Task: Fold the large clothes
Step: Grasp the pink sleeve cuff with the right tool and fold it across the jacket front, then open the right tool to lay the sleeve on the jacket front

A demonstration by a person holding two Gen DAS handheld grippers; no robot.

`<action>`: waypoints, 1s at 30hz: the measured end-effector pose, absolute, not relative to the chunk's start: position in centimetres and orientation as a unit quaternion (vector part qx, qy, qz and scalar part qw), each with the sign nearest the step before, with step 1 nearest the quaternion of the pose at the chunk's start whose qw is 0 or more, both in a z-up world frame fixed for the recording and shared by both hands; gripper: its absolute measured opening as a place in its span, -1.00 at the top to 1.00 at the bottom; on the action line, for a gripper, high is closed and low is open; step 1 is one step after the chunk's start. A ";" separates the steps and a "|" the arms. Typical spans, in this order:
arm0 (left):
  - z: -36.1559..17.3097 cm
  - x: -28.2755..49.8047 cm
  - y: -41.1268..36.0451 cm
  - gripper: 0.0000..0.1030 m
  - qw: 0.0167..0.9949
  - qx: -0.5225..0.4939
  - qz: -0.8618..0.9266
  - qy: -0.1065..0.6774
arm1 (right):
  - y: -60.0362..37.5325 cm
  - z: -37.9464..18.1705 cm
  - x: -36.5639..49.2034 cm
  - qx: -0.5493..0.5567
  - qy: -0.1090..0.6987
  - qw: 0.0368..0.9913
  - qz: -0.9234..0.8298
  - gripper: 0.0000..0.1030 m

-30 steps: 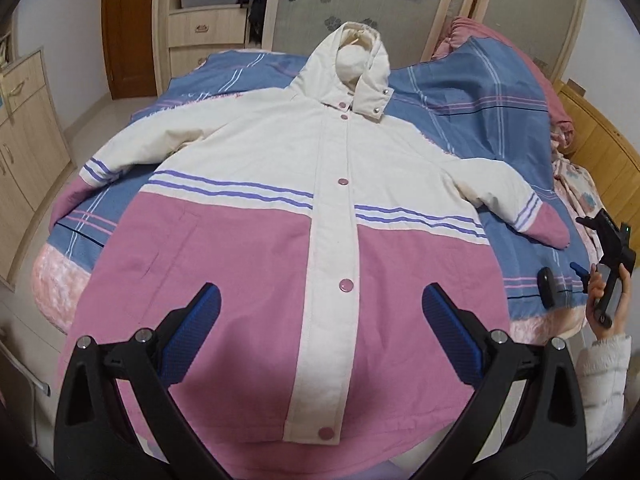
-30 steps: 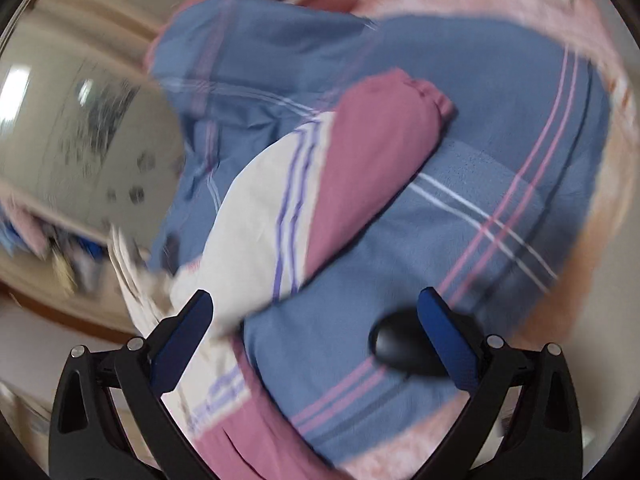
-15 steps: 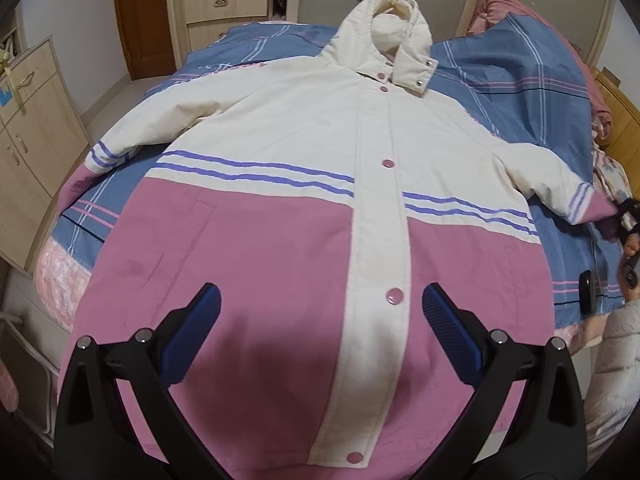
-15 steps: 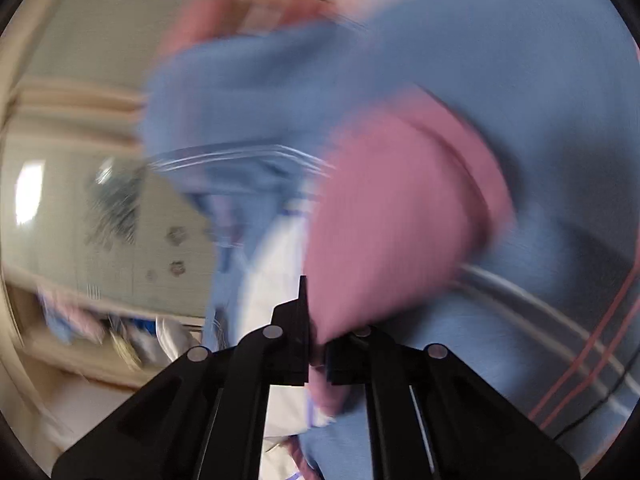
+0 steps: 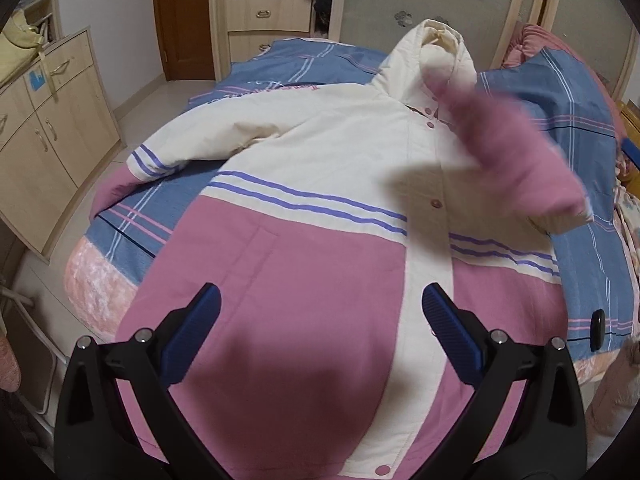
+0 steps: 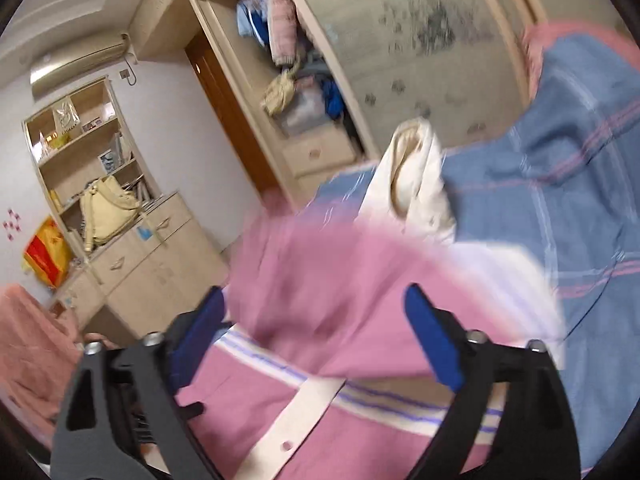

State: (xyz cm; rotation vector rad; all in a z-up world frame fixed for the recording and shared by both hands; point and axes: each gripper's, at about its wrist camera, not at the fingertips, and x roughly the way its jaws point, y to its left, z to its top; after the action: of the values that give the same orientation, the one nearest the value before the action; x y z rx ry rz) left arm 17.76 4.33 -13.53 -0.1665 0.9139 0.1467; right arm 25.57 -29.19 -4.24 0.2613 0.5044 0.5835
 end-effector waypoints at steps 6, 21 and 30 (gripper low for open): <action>-14.9 21.4 5.4 -0.96 0.887 -0.128 0.035 0.443 | -32.6 -8.0 26.7 0.084 0.306 0.934 0.162 -0.97; -19.7 35.6 1.1 0.34 0.830 -0.231 -0.064 0.503 | -39.8 -19.4 23.1 0.217 0.409 0.880 0.107 -0.97; -16.3 39.1 2.5 0.22 0.896 -0.115 0.035 0.428 | -38.5 -17.8 24.9 0.202 0.367 0.898 0.134 -0.82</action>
State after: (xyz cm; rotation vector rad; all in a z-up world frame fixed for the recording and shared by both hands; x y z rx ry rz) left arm 39.06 2.54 -16.33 -0.2387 0.8881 0.0716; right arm 24.91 -38.48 -17.78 0.4186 0.7595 0.2785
